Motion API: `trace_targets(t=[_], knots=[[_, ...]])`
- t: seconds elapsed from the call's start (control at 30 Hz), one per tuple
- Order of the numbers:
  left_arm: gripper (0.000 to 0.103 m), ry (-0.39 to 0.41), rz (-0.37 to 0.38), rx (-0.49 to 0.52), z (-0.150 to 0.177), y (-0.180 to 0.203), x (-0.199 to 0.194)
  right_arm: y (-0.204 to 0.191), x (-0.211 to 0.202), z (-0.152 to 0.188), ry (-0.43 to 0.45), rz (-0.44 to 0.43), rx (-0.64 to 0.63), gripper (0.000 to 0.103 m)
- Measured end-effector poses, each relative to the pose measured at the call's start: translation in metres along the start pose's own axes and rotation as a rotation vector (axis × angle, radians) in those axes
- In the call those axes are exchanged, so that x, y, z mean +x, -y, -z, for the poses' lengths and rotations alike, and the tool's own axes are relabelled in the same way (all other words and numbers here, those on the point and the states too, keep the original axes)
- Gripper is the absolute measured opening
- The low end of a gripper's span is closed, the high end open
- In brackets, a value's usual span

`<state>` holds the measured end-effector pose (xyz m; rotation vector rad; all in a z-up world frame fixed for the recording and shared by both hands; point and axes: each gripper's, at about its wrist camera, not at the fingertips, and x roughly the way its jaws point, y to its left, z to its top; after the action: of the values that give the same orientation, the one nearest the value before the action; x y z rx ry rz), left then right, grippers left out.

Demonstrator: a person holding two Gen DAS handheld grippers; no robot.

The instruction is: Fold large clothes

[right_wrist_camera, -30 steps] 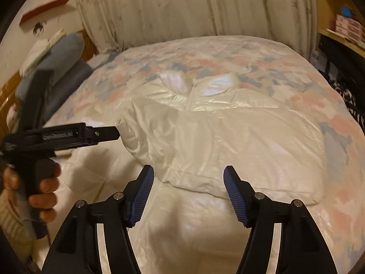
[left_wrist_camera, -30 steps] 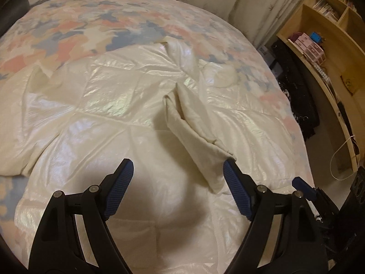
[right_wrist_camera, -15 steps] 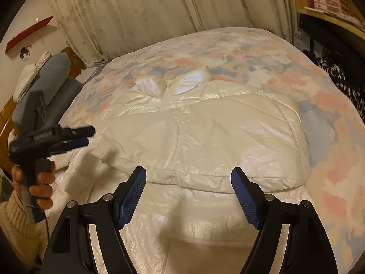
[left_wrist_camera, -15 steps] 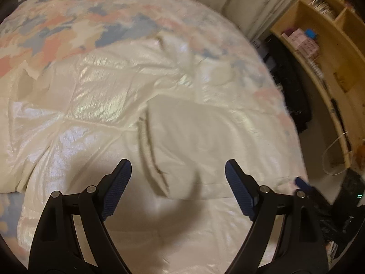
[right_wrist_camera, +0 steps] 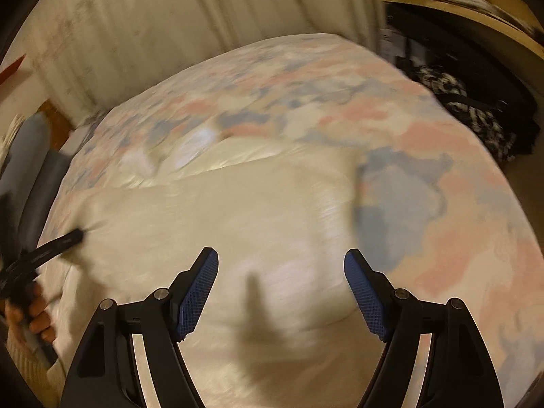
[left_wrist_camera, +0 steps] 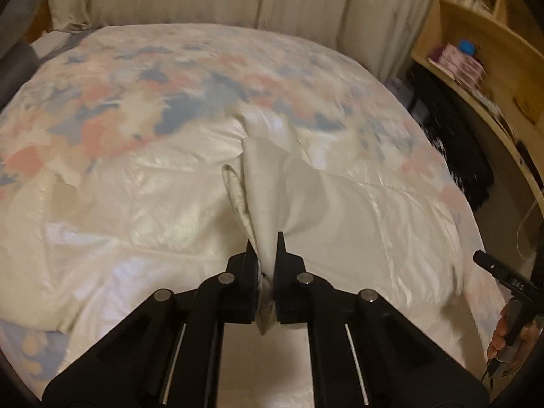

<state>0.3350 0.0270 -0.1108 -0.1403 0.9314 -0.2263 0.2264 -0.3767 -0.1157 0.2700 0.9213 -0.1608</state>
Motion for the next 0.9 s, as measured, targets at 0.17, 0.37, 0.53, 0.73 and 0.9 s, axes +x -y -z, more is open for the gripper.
trace_targets(t=[0.17, 0.37, 0.53, 0.73, 0.9], knots=[[0.011, -0.138, -0.055, 0.016, 0.022, -0.016, 0.033, 0.037, 0.043, -0.019, -0.068, 0.022, 0.088, 0.078], [0.037, -0.147, -0.083, -0.023, 0.037, -0.027, 0.049, 0.059, 0.096, -0.023, -0.138, -0.102, 0.212, 0.046], [0.023, -0.088, -0.114, 0.016, 0.038, -0.023, 0.044, 0.041, 0.091, -0.024, -0.055, -0.035, 0.091, 0.020], [0.030, -0.114, -0.129, 0.010, 0.039, -0.026, 0.046, 0.030, 0.096, -0.019, -0.108, 0.099, 0.051, 0.051], [0.033, -0.044, -0.163, 0.070, 0.031, -0.013, 0.007, 0.003, 0.051, -0.028, -0.025, 0.175, 0.013, 0.055]])
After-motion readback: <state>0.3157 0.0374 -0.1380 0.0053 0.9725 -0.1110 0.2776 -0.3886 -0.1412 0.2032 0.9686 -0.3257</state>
